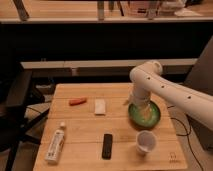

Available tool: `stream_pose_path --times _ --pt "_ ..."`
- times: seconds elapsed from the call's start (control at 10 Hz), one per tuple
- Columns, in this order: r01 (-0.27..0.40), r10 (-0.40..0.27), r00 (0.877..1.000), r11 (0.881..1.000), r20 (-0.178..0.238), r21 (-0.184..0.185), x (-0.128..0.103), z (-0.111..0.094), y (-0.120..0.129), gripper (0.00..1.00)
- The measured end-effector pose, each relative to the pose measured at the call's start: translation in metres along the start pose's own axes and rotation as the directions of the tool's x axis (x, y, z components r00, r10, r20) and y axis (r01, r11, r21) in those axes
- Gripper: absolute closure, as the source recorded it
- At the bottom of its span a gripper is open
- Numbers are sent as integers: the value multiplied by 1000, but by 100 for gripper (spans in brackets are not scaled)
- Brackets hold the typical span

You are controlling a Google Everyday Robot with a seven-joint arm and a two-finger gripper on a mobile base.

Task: Move the arm in a circular motion

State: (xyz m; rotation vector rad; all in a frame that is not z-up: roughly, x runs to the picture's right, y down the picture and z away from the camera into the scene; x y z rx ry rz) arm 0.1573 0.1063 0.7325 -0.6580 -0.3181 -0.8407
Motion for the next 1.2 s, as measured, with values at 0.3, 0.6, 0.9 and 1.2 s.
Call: stream_pose_path --times 0.3,0.6,0.9,1.2 --pt "30 -30 1000 1000 -3 -4 -10 3 -17 20" --pt "52 -52 999 999 -9 -2 -4 3 -17 20" --pt "76 -76 997 997 -8 4 -11 3 -35 20" --pt "85 -85 996 996 -12 1 0 3 -25 20"
